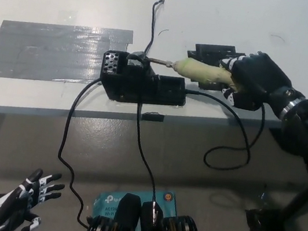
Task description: The robot uses its right hand to grab and lift the soldering gun kept on the middle of the table and puts it in its base
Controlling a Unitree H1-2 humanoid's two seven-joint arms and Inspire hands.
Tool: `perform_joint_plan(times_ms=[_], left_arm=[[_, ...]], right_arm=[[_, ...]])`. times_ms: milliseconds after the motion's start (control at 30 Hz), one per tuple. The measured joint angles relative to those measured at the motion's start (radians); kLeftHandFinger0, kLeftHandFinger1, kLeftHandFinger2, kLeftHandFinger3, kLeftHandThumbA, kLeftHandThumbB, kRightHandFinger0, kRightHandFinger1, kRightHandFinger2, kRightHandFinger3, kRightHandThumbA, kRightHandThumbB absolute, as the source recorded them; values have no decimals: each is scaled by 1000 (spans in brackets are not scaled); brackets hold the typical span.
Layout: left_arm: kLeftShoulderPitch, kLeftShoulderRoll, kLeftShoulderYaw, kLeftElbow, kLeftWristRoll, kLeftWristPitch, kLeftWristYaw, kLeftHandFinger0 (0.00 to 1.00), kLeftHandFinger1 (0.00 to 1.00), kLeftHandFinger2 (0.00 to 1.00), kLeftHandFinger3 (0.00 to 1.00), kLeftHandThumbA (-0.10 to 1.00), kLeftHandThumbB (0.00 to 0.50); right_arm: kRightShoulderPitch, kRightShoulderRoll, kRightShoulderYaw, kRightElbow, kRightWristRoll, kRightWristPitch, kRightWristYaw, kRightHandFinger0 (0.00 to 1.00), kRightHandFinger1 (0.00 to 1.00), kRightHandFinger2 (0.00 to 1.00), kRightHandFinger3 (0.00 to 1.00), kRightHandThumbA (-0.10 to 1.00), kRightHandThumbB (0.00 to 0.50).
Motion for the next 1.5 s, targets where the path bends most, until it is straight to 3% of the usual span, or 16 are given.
perform_joint_plan(times_ms=[100,200,400,433,533,633,733,933,1033,1133,1167,1233,1333,1400,1467,1500], left_arm=[[-2,0,0,0,0,1,0,1000,1000,1000,1000,1000,268],[-4,0,-3,0,1,2,0,1000,1000,1000,1000,1000,242],[-17,0,-12,0,4,2,-5,1000,1000,1000,1000,1000,257],[-23,0,-13,0,4,2,-6,1000,1000,1000,1000,1000,258],[-32,0,-15,0,6,2,-6,1000,1000,1000,1000,1000,224],[-35,0,-14,1,6,2,-7,1000,1000,1000,1000,1000,242],[-36,0,-15,1,6,2,-7,1000,1000,1000,1000,1000,247],[-38,0,-21,1,11,1,-10,1000,1000,1000,1000,1000,224],[-39,0,-26,1,15,1,-10,1000,1000,1000,1000,1000,224],[-39,0,-31,0,18,1,-10,1000,1000,1000,1000,1000,219],[-40,0,-32,0,18,2,-10,1000,1000,1000,1000,1000,219],[-40,0,-33,1,18,2,-11,1000,1000,1000,1000,1000,222],[-41,0,-35,0,19,2,-12,1000,1000,1000,1000,1000,228],[-41,0,-36,0,21,2,-12,1000,1000,1000,1000,1000,219],[-42,0,-38,0,24,3,-12,1000,1000,1000,1000,1000,244],[-43,0,-38,0,24,3,-12,1000,1000,1000,1000,1000,242]], right_arm=[[-17,10,6,33,0,-3,-3,0,343,718,261,-100,0],[-32,14,21,54,-1,-7,-4,0,393,781,503,-100,0],[-64,13,61,65,-16,-12,-7,0,362,756,608,-100,0],[-67,11,68,58,-23,-12,-10,0,349,751,626,-100,21],[-71,4,87,46,-40,-12,-17,0,342,752,691,-100,0],[-71,-7,108,34,-60,-14,-25,3,367,743,599,-100,0],[-78,-16,118,21,-70,-14,-25,0,261,626,434,-100,6],[-117,-21,131,23,-95,-29,-37,0,234,629,471,-100,0],[-137,-20,151,45,-112,-44,-64,0,195,608,497,-100,60],[-155,-20,181,65,-141,-53,-98,0,103,522,385,-100,65],[-159,-20,189,71,-148,-55,-111,0,44,460,370,-100,113],[-173,-22,211,85,-168,-60,-145,0,6,436,295,-100,134],[-186,-22,232,100,-183,-72,-174,0,7,450,337,-100,155],[-190,-22,238,108,-189,-77,-187,0,0,427,336,-55,115],[-191,-22,246,124,-198,-81,-209,0,17,459,209,-98,87],[-191,-22,249,127,-201,-81,-216,0,35,489,183,-100,39]])
